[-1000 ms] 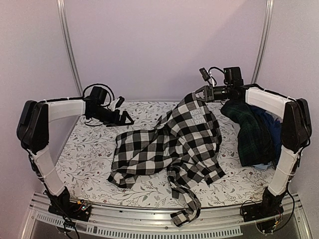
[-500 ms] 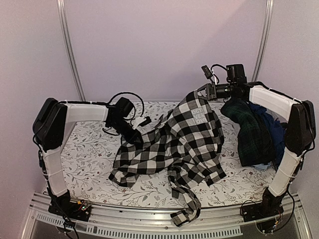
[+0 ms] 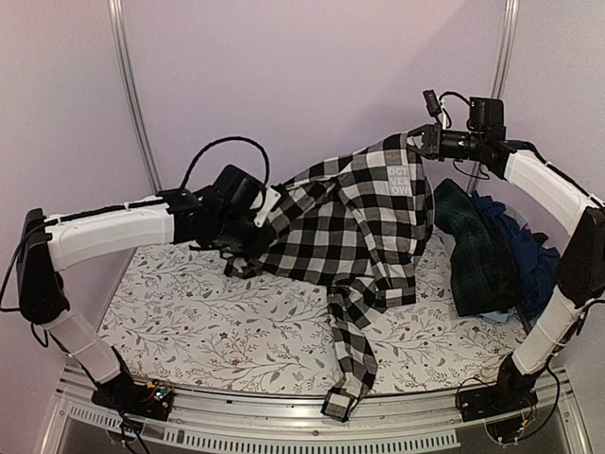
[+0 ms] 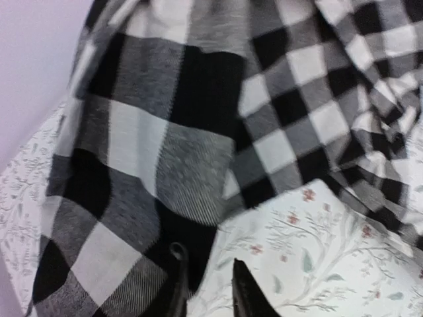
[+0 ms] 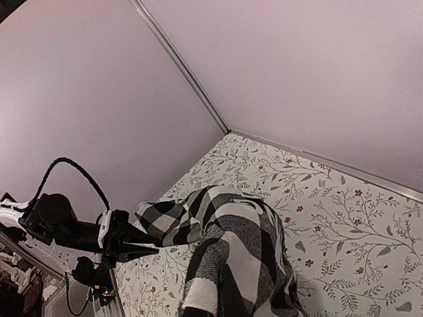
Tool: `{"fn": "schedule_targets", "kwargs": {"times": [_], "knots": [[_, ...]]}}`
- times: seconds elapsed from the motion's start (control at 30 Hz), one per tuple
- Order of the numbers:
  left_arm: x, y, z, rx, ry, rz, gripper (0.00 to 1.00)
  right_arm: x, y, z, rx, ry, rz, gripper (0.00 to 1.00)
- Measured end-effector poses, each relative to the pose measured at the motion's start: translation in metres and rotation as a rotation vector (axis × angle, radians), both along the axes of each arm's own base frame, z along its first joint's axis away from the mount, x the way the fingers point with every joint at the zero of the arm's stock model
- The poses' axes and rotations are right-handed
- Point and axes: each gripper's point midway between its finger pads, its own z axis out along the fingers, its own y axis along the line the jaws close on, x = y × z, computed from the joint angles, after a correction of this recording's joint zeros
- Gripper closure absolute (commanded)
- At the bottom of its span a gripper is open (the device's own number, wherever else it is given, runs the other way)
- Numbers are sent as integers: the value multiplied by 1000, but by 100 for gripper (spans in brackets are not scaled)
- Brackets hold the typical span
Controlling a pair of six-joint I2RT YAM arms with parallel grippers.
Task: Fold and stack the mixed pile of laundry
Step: Pick up the crumpled shirt from the center of the board.
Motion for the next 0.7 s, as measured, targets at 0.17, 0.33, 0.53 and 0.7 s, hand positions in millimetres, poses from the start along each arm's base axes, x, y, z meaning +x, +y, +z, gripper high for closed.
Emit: {"fn": "schedule_targets", "kwargs": {"times": [0.17, 0.33, 0.53, 0.7], "knots": [[-140, -39, -51, 8, 157, -231, 17, -60, -1, -66, -11, 191, 57, 100], [-171, 6, -28, -179, 170, -134, 0, -113, 7, -118, -62, 339, 137, 100], [-94, 74, 39, -529, 1, 163, 1, -152, 7, -129, -81, 373, 165, 100], [-57, 57, -8, -440, 158, 160, 29, -151, 1, -118, -78, 348, 125, 100]]}}
